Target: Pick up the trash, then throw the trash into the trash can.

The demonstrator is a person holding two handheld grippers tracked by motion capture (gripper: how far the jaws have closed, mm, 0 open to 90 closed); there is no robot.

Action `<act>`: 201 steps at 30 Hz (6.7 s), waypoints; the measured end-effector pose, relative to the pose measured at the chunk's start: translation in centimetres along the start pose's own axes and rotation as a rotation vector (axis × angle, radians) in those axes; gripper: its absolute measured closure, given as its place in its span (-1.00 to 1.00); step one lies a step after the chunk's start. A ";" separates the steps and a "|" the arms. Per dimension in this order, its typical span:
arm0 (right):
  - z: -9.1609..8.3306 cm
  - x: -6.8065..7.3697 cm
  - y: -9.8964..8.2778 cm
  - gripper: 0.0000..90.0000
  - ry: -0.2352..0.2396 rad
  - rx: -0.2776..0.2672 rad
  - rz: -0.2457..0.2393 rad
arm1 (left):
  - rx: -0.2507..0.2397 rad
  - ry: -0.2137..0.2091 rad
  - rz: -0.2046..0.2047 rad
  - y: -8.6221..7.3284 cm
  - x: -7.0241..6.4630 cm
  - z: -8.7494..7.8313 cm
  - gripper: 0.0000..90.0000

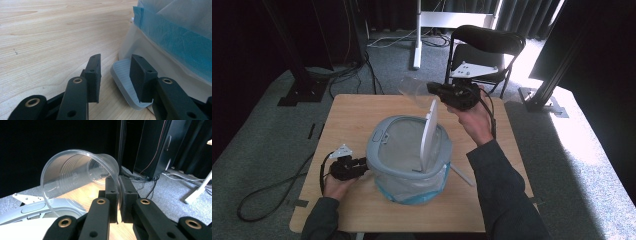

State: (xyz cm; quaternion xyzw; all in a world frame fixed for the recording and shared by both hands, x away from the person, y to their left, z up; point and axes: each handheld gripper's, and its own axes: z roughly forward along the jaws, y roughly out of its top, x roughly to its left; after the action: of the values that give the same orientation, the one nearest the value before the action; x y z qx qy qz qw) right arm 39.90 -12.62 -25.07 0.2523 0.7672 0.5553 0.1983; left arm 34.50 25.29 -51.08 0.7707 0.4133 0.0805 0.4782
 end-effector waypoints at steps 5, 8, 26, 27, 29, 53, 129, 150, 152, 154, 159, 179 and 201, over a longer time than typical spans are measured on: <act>-0.2 0.3 0.2 0.91 0.008 -0.008 -0.012 | 0.000 0.000 0.001 0.0 0.0 0.0 0.36; -0.4 0.5 0.4 0.91 0.012 -0.011 -0.017 | -0.001 0.001 0.000 0.0 0.0 0.0 0.36; -0.9 1.2 0.7 0.91 0.057 -0.030 -0.025 | 0.000 0.001 0.000 0.0 0.0 0.0 0.36; -0.8 1.3 0.7 0.91 0.060 -0.030 -0.028 | 0.000 0.001 0.000 0.0 0.0 0.0 0.36; -0.9 1.4 0.8 0.91 0.065 -0.029 -0.031 | 0.000 0.002 0.000 0.0 0.0 0.0 0.36; -1.7 2.8 1.1 0.91 0.109 -0.035 -0.062 | 0.000 0.003 0.001 0.0 0.0 0.0 0.36; -2.9 -0.5 -0.6 0.75 -0.006 -0.036 -0.006 | 0.003 0.004 0.001 0.0 0.0 0.0 0.36; -3.2 -2.9 -6.3 0.72 -0.087 0.044 0.055 | 0.002 0.005 0.000 0.0 0.0 0.0 0.36; -3.2 -3.2 -7.1 0.72 -0.092 0.058 0.071 | 0.002 0.006 0.000 0.0 0.0 0.1 0.36; -3.1 -3.4 -7.8 0.72 -0.102 0.068 0.076 | 0.004 0.006 0.002 0.0 0.0 0.1 0.36; -3.0 -3.8 -9.7 0.72 -0.122 0.098 0.084 | 0.001 0.007 -0.001 0.0 0.0 0.0 0.35; -1.2 -3.6 -17.1 0.72 -0.105 0.241 0.138 | 0.000 0.013 0.006 0.0 -0.1 0.1 0.34; 0.6 -1.7 -24.8 0.69 -0.081 0.470 0.137 | -0.001 0.010 0.007 0.0 -0.2 0.1 0.34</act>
State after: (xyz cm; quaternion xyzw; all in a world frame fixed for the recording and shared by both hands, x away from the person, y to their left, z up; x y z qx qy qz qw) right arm 37.41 -19.53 -48.82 0.3650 0.8479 0.3632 0.1265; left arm 34.46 25.04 -51.07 0.7716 0.4129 0.0860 0.4763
